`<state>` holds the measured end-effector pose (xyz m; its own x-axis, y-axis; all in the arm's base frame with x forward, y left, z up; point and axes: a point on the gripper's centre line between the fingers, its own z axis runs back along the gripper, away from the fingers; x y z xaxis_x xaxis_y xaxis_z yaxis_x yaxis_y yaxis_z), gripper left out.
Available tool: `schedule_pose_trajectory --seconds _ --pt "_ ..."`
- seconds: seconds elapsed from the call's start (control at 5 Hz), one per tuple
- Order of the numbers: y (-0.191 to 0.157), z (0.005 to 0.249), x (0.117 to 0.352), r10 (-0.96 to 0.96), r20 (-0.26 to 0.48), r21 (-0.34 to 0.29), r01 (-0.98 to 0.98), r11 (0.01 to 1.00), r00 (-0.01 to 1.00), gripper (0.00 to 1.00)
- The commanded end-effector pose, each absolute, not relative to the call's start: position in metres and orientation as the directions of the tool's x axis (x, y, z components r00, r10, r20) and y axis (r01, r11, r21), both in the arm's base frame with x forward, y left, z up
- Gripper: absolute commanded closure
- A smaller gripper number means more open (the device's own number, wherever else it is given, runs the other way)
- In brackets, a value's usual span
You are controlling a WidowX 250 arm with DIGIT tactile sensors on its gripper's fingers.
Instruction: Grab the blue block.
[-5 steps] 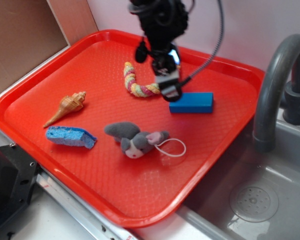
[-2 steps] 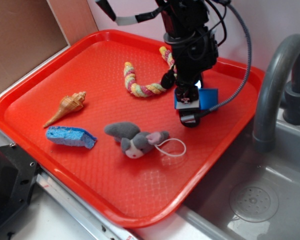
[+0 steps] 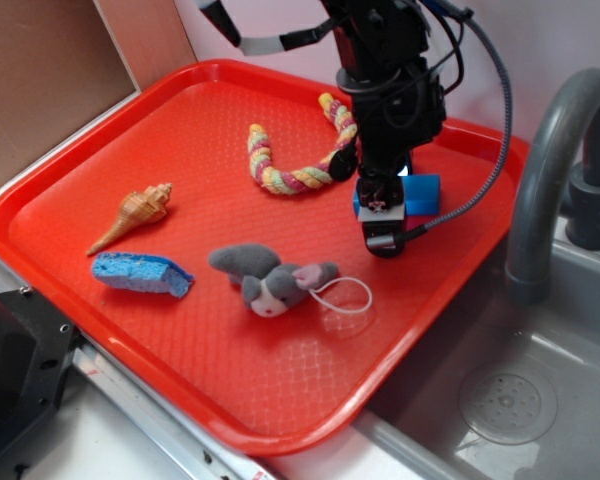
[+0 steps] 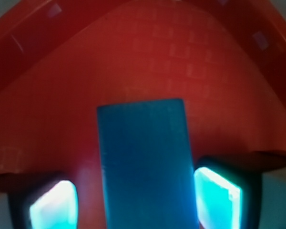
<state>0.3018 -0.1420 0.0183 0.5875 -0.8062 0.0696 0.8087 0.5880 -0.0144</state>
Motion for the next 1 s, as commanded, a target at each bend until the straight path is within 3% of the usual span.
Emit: schedule_pose_trajectory --seconds 0.0,0.2,0.4,0.6,0.8 --pt "-0.151 0.022 0.296 -0.811 0.080 0.003 0.814 0.581 0.579 1.00" --pt "-0.150 0.023 0.295 -0.807 0.077 0.003 0.809 0.588 0.586 1.00" --pt "-0.127 0.057 0.289 -0.697 0.045 -0.071 0.699 0.712 0.715 1.00" --pt "-0.094 0.107 0.276 -0.496 0.047 -0.117 0.498 0.859 0.867 1.00" --pt "-0.073 0.157 0.251 -0.267 0.070 -0.113 0.273 0.955 0.961 1.00"
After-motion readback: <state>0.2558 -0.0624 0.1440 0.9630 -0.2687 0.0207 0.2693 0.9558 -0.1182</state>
